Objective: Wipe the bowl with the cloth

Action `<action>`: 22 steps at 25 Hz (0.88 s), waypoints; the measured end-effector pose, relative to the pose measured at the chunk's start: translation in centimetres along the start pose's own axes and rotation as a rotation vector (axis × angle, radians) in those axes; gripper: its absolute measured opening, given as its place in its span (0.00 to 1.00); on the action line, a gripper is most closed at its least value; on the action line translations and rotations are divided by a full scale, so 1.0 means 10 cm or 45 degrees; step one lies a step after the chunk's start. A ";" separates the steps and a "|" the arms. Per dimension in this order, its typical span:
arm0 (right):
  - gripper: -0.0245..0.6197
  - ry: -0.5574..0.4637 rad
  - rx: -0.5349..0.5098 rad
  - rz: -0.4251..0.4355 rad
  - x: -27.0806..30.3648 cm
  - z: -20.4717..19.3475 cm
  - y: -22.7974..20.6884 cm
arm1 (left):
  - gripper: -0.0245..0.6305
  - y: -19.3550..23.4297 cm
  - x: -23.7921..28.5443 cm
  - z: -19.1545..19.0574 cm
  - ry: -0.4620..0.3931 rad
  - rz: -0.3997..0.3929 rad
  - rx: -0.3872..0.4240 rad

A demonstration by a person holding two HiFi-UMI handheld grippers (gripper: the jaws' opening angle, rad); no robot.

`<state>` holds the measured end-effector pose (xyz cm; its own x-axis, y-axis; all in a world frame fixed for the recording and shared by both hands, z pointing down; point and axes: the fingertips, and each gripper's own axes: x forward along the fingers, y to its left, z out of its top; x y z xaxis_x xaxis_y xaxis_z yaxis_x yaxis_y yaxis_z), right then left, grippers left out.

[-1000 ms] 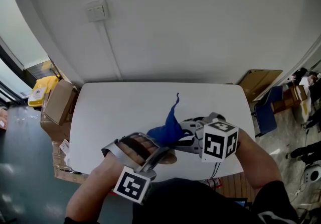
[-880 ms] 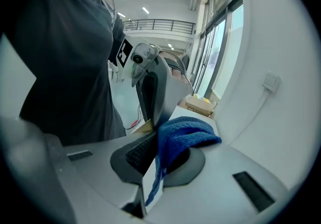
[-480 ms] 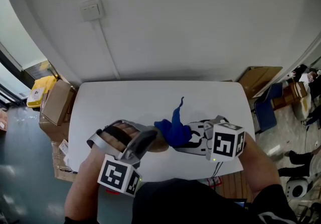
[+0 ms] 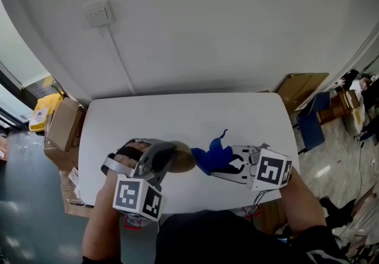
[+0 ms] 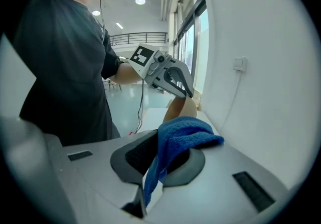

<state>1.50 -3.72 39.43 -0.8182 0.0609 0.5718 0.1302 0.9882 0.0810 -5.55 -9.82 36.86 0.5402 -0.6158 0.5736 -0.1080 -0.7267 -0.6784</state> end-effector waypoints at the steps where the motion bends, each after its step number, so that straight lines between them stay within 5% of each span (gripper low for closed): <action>1: 0.08 -0.003 0.014 -0.014 -0.02 -0.02 0.00 | 0.07 0.00 0.02 -0.03 0.001 -0.002 -0.031; 7: 0.08 -0.152 0.134 -0.153 -0.07 0.02 -0.09 | 0.07 -0.09 0.10 -0.14 -0.015 -0.038 -0.301; 14: 0.08 -0.336 0.327 -0.305 -0.16 0.03 -0.22 | 0.07 -0.23 0.21 -0.20 -0.102 -0.124 -0.796; 22: 0.08 -0.401 0.601 -0.447 -0.15 -0.23 -0.31 | 0.07 -0.70 0.55 -0.53 -0.019 -0.252 -1.353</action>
<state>3.62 -7.16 40.18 -0.9010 -0.3085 0.3049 -0.3745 0.9080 -0.1879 -6.24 -9.72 47.17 0.6371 -0.4598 0.6186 -0.6823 -0.7097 0.1752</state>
